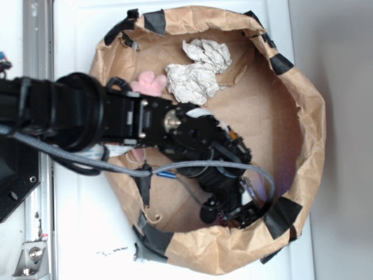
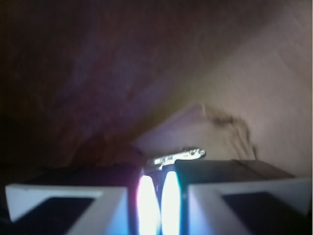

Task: Grab the silver keys.

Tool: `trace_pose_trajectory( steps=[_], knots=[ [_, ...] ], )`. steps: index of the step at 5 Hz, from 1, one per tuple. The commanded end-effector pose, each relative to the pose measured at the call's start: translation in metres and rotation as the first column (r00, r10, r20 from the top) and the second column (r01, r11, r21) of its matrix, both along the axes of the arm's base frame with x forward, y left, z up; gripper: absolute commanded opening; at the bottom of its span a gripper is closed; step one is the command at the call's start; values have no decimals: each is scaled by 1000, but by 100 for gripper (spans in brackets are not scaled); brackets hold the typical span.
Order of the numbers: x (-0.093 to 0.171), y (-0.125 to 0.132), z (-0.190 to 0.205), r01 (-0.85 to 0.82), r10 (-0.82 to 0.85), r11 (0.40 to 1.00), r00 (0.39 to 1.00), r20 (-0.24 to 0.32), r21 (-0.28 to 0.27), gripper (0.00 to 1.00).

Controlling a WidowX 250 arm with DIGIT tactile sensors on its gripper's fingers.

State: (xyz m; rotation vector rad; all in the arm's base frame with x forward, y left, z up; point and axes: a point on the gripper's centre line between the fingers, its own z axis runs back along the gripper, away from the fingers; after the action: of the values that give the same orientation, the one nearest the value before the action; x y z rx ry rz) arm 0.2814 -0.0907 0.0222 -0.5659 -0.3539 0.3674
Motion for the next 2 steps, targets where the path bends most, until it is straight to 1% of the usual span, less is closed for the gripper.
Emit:
trace_pose_trajectory(
  steps=[1, 2],
  knots=[
    [-2, -12, 11, 88, -88, 996, 996, -4, -34, 100],
    [8, -16, 20, 98, -100, 992, 995, -20, -76, 100]
  ],
)
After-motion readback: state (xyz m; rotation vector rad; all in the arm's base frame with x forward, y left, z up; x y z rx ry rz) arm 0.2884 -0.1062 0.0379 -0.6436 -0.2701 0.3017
